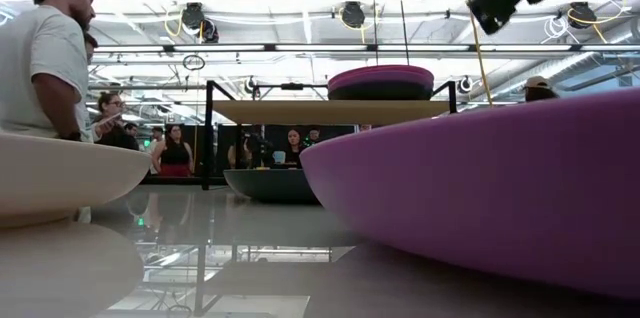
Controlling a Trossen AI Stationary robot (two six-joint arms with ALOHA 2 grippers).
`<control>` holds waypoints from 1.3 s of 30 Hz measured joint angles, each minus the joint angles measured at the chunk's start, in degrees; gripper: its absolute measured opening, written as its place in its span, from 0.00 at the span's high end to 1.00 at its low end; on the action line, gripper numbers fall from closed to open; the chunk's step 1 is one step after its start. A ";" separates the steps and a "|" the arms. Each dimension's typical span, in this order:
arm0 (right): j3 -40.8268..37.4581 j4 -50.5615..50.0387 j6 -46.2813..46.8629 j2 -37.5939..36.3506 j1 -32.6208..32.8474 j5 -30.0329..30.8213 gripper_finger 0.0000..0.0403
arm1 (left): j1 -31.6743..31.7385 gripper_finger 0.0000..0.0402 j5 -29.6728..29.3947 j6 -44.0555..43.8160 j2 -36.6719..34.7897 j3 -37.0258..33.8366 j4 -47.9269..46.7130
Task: Place and stack plates onto a shelf
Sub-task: Put the light orange plate on the shelf
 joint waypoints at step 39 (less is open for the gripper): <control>-10.75 -3.11 25.39 24.67 43.25 8.16 0.65 | -6.41 0.38 -3.08 -6.51 -1.21 -28.52 38.98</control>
